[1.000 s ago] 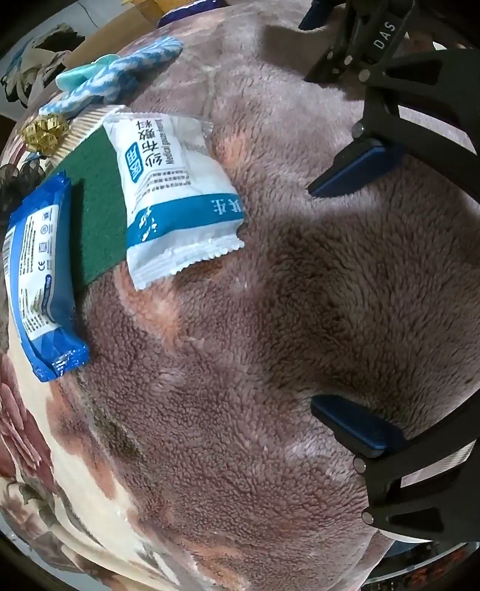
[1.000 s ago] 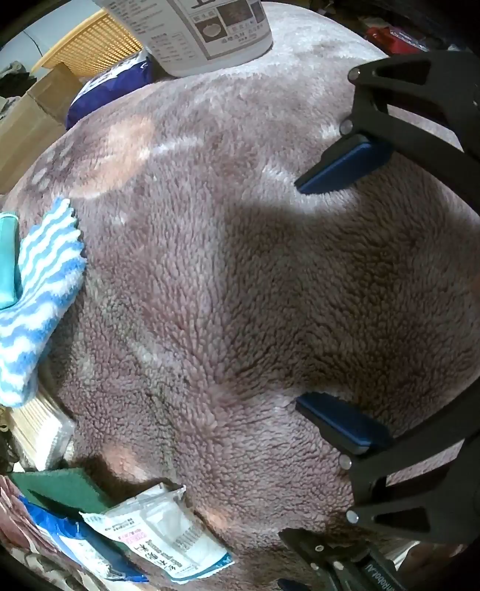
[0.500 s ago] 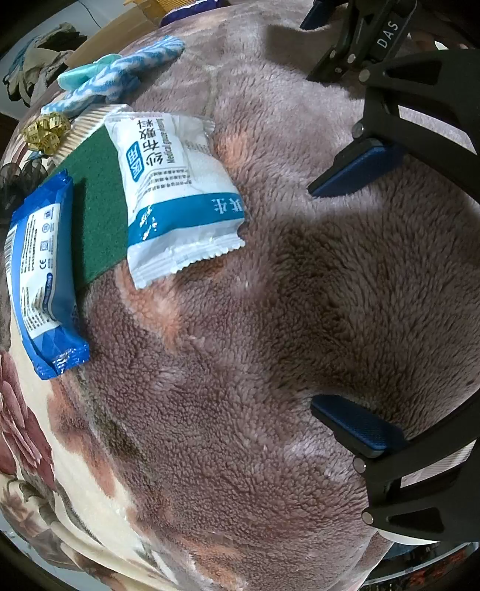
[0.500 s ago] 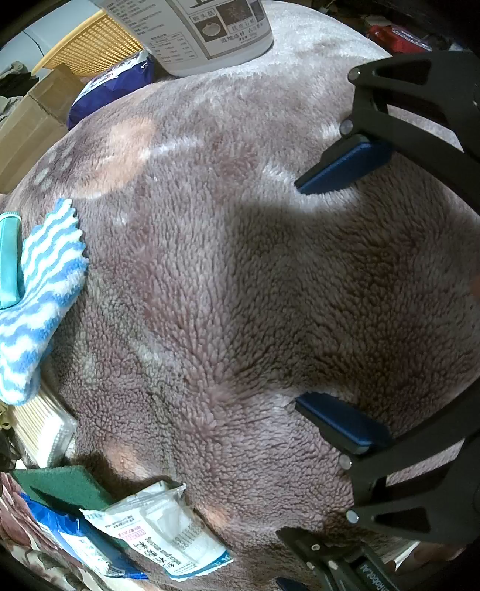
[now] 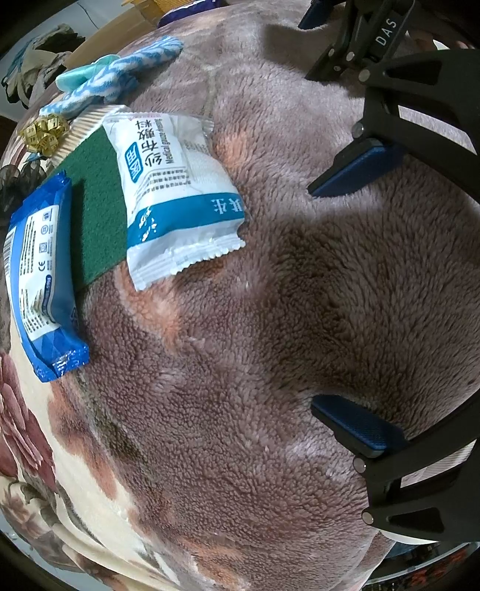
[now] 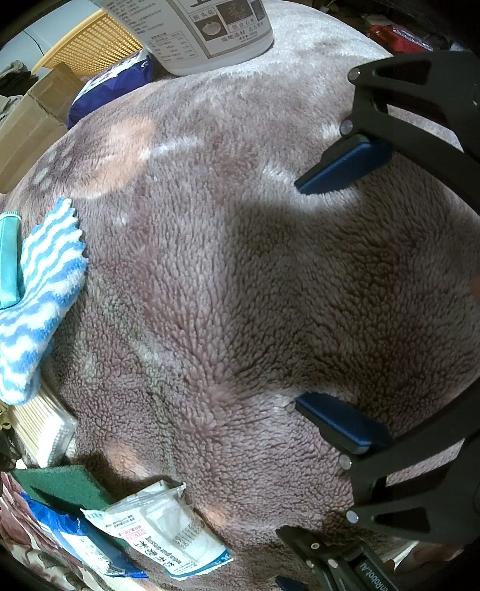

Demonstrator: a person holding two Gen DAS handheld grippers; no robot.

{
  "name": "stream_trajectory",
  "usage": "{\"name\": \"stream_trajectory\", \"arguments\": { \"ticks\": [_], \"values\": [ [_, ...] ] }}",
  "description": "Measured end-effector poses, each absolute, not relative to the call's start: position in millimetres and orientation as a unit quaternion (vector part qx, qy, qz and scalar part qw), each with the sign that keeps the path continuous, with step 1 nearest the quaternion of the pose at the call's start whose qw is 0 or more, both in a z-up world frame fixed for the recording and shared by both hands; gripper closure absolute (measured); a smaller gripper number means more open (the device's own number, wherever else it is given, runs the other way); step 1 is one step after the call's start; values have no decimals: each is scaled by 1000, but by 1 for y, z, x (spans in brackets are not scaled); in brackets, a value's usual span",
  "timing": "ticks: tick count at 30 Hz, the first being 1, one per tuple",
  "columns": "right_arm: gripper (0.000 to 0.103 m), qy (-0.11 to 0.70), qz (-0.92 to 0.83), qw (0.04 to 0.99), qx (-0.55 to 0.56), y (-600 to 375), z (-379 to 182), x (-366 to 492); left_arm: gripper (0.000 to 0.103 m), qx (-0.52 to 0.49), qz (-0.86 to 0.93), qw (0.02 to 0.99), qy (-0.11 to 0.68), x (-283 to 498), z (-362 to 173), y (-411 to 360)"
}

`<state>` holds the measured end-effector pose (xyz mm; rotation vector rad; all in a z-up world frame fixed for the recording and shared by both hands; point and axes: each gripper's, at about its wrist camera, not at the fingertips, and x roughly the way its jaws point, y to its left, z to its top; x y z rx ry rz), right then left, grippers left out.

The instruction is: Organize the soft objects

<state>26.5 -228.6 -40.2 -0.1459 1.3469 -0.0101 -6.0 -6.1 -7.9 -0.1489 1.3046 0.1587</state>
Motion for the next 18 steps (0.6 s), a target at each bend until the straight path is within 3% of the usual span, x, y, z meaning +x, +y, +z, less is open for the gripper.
{"name": "stream_trajectory", "arguments": {
  "ticks": [18],
  "values": [
    [0, 622, -3, 780, -67, -229, -41, 26, 0, -69, 75, 789, 605, -8, -9, -8]
  ]
}}
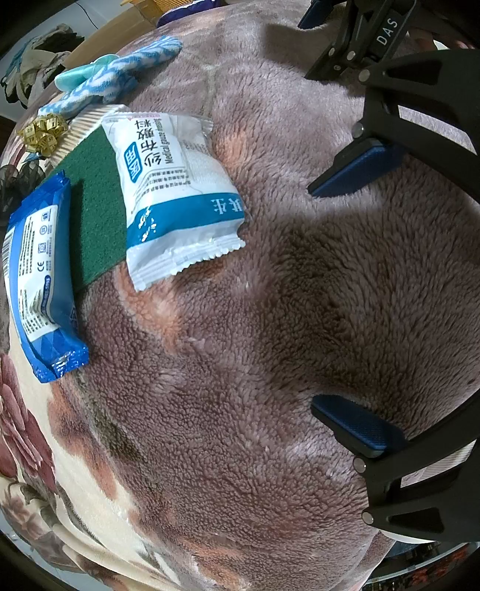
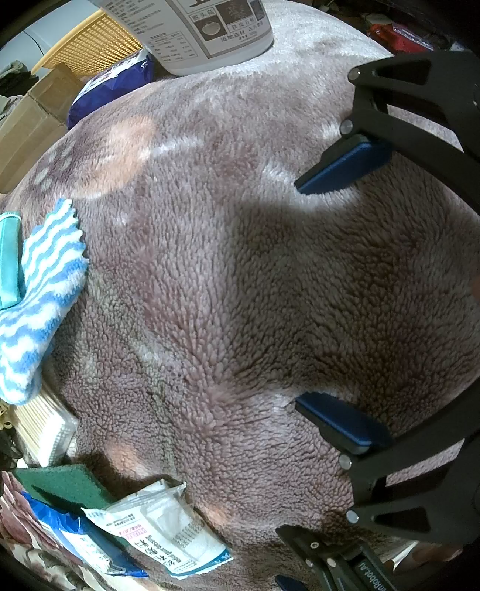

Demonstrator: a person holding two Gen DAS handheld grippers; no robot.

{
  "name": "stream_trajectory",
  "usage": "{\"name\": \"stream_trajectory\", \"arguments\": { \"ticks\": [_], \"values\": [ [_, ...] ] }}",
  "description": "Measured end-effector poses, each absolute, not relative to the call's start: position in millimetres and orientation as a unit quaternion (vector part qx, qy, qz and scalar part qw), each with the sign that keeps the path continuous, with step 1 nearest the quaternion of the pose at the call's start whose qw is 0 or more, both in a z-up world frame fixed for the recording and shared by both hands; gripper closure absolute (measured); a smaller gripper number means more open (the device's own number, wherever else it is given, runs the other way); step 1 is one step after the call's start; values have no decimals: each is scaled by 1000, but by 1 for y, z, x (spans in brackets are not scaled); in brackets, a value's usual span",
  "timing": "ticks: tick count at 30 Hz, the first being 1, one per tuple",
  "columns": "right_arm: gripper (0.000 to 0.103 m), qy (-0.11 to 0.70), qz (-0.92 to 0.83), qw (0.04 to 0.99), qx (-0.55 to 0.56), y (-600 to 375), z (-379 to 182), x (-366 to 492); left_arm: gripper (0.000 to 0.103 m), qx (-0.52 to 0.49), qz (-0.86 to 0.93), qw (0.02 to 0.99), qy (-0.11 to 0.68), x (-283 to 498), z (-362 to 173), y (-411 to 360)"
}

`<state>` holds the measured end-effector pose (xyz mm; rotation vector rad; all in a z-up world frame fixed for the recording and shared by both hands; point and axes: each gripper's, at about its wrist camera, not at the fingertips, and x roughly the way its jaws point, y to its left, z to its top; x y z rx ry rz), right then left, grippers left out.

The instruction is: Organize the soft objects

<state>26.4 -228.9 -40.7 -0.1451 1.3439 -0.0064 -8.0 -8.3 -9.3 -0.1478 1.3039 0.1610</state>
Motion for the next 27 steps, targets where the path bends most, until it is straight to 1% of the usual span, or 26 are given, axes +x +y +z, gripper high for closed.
{"name": "stream_trajectory", "arguments": {
  "ticks": [27],
  "values": [
    [0, 616, 1, 785, -64, -226, -36, 26, 0, -68, 75, 788, 607, -6, -11, -9]
  ]
}}
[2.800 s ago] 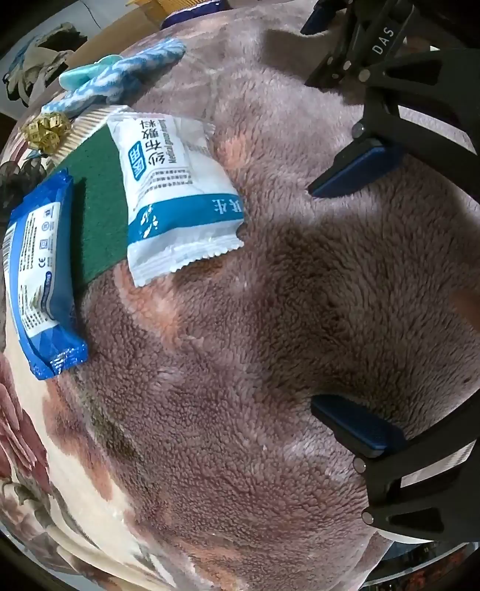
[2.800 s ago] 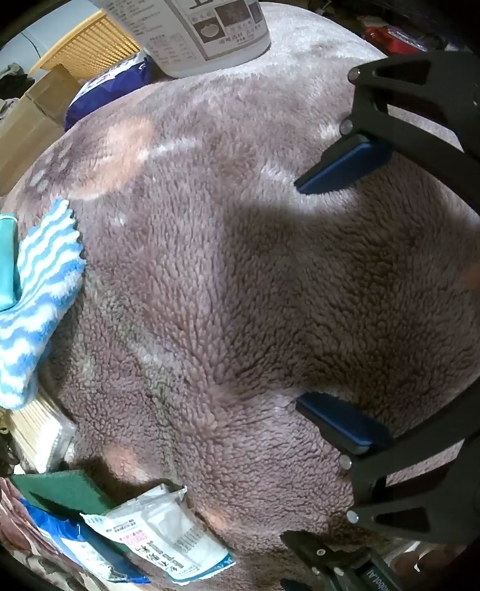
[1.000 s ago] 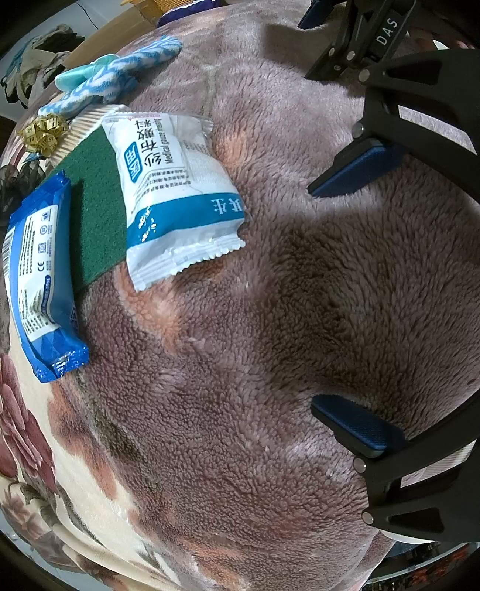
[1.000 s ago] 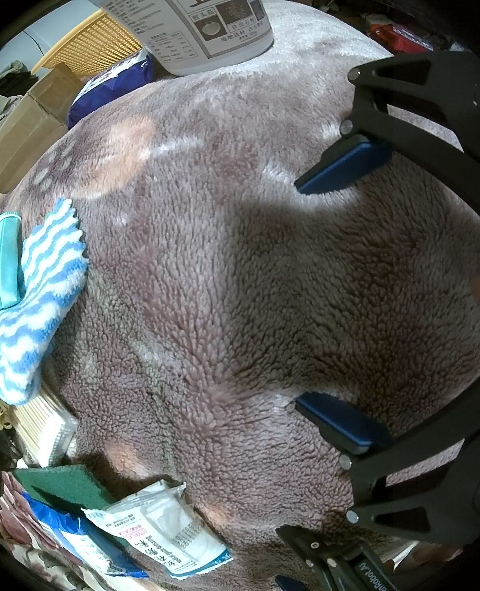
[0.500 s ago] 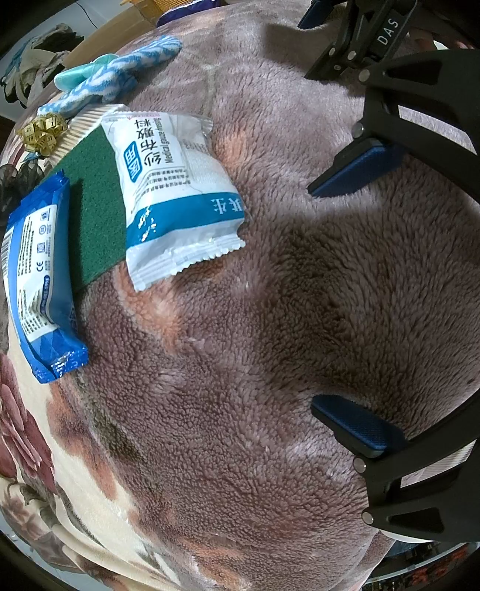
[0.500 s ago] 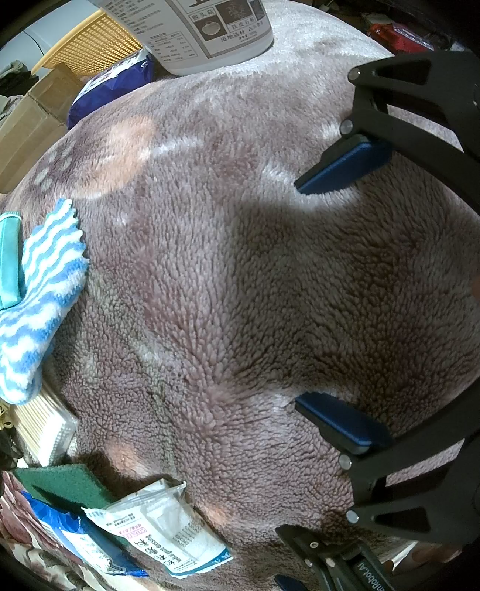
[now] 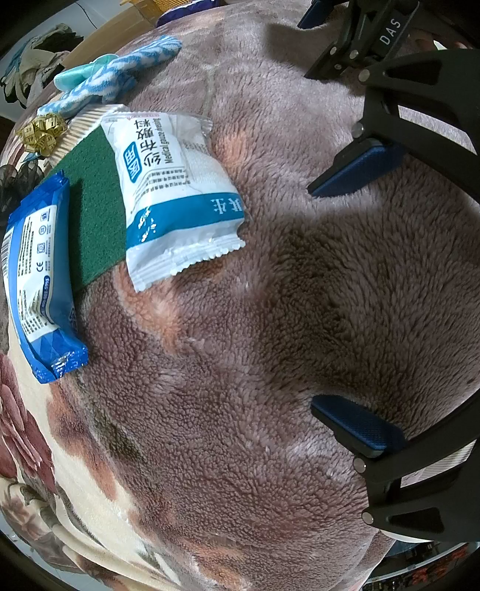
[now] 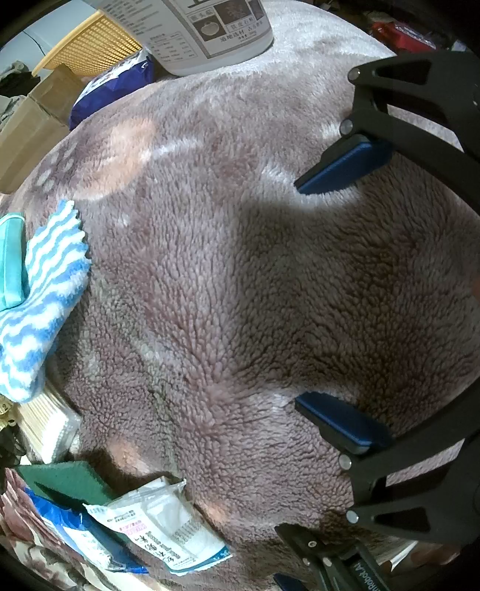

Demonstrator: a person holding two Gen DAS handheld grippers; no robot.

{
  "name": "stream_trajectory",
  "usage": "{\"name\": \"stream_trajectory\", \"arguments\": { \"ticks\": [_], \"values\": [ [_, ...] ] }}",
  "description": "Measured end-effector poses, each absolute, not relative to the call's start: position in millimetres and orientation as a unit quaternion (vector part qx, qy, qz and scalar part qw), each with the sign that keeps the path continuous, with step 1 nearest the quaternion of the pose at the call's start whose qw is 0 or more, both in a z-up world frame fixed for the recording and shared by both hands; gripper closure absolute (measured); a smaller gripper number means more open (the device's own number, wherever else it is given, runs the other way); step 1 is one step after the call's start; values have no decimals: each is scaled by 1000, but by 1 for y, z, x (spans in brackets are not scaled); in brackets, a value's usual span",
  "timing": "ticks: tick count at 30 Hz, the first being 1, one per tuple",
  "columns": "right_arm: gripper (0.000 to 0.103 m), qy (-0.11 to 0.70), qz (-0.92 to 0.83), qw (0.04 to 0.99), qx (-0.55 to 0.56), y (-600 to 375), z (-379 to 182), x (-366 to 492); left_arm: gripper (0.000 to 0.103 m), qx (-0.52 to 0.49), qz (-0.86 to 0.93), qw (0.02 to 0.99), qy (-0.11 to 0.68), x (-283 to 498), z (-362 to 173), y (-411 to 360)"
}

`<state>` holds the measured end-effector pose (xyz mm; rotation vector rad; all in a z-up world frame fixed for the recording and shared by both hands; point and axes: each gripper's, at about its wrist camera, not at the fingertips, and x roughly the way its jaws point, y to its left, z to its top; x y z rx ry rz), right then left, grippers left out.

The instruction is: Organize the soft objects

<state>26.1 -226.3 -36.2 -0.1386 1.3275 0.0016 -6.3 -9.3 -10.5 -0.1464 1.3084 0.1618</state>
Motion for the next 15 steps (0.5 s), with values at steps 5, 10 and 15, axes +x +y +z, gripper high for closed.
{"name": "stream_trajectory", "arguments": {
  "ticks": [5, 10, 15],
  "values": [
    [0, 614, 0, 787, -64, -227, -35, 24, 0, -68, 75, 788, 607, -6, -10, -10],
    [0, 612, -2, 788, -67, -223, -30, 18, 0, -71, 75, 788, 607, -6, -9, -9],
    [0, 587, 5, 808, -54, -222, -3, 15, 1, -80, 65, 799, 593, -9, 15, -2]
  ]
}}
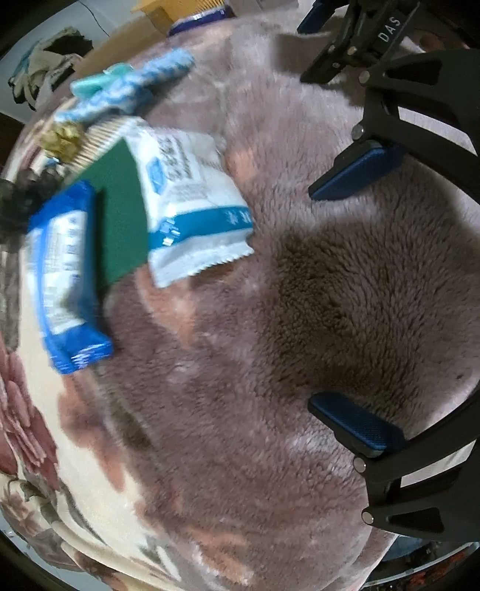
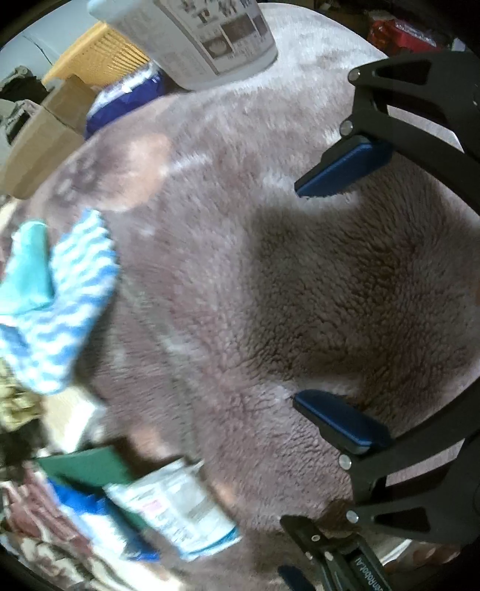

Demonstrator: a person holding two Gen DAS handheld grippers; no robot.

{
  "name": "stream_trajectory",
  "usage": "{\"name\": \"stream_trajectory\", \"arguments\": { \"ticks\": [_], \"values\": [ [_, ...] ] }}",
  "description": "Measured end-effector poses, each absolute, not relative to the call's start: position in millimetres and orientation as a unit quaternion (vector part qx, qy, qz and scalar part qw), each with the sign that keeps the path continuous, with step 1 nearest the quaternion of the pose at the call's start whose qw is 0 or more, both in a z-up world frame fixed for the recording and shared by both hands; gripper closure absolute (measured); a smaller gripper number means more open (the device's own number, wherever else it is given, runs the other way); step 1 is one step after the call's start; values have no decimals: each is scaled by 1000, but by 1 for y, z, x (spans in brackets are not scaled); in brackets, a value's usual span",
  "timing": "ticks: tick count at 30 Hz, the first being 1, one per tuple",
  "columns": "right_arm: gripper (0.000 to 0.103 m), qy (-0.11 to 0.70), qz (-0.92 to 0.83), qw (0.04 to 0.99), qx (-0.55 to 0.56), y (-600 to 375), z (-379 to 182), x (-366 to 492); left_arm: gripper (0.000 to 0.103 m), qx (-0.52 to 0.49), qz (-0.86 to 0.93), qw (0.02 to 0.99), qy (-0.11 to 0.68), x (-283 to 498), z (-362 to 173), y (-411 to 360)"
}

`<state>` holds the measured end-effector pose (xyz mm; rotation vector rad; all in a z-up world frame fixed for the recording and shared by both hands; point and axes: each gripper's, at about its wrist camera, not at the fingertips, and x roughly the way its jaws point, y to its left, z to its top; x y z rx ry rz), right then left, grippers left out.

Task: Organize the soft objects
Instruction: 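Grasp the black tulle scrunchie with the left tool while the right tool grasps the teal face mask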

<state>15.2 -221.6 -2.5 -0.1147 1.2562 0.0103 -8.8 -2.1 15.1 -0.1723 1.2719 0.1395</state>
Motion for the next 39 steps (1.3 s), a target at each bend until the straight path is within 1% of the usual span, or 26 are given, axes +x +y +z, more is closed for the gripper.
{"name": "stream_trajectory", "arguments": {
  "ticks": [7, 10, 17, 22, 26, 31, 35, 36, 37, 38, 39],
  "values": [
    [0, 559, 13, 828, -26, -228, 37, 41, 1, -69, 67, 838, 537, 8, 73, 19],
    [0, 553, 17, 833, -9, -229, 48, 62, 1, -74, 63, 842, 530, 28, 88, 31],
    [0, 528, 37, 848, 19, -229, 69, 117, 1, -74, 67, 846, 523, 73, 96, 41],
    [0, 516, 40, 854, 56, -253, 65, 146, 1, -70, 50, 849, 522, 116, 93, 33],
    [0, 528, 49, 841, 109, -263, 55, 172, 1, -83, 20, 855, 511, 153, 98, 25],
    [2, 548, 54, 802, 233, -286, 37, 189, 1, -92, 9, 859, 504, 195, 104, 17],
    [2, 552, 53, 776, 301, -294, 26, 193, 1, -95, -18, 855, 510, 230, 100, 2],
    [4, 557, 50, 767, 314, -295, 22, 195, 1, -95, -22, 850, 518, 239, 94, -5],
    [9, 563, 43, 759, 324, -295, 17, 197, 7, -97, -23, 842, 530, 247, 86, -11],
    [12, 566, 38, 756, 327, -296, 15, 198, 16, -101, -25, 837, 538, 252, 80, -15],
    [22, 567, 32, 756, 326, -297, 14, 198, 21, -105, -29, 832, 544, 254, 75, -19]
  ]
}}
